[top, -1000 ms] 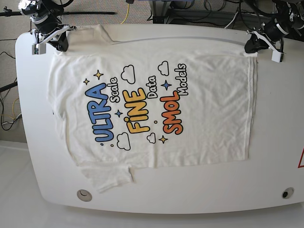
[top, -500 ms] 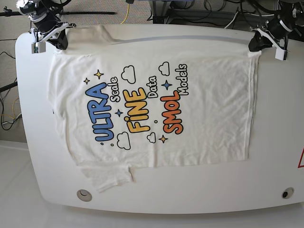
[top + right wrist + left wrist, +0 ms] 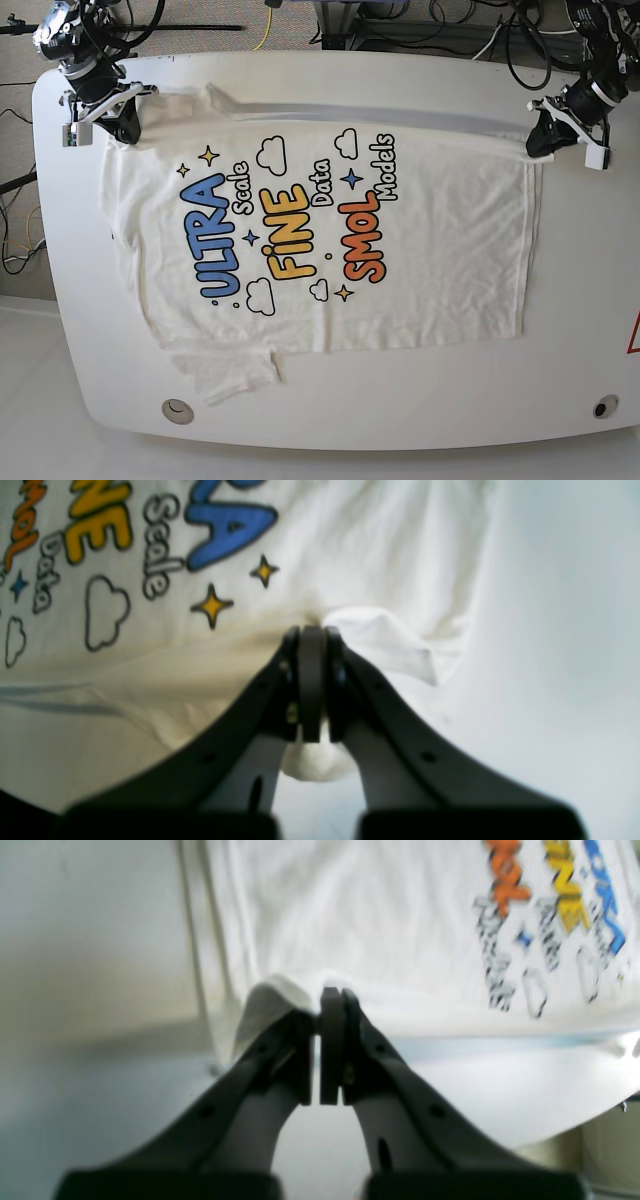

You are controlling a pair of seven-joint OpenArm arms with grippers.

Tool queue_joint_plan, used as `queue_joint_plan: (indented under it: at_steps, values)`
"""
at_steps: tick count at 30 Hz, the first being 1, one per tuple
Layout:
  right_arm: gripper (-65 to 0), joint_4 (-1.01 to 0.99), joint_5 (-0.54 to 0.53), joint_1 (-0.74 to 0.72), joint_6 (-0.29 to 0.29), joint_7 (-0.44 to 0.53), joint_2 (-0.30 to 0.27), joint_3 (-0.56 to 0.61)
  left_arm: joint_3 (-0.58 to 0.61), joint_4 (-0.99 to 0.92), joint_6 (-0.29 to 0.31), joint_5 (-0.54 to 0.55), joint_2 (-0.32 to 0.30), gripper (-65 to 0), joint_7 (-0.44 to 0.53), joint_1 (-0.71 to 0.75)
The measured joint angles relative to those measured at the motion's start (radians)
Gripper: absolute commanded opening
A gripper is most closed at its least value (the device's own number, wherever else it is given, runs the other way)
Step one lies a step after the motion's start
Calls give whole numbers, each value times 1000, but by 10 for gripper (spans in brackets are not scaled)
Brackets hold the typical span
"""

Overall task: Fold the T-shirt properly
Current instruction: 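Lift the shoulder edge and fold it over toward the hem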

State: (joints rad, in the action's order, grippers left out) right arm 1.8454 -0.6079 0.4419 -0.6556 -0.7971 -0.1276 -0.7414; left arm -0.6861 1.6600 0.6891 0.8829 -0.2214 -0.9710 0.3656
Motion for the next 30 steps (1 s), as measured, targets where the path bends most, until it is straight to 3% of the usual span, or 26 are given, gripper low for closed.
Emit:
queue_joint_plan:
  at_steps: [30]
  values:
    - [-650,-14,-1,-123,0,-27,-44,14,0,-17,-16,-29,-14,-650,-1,-93]
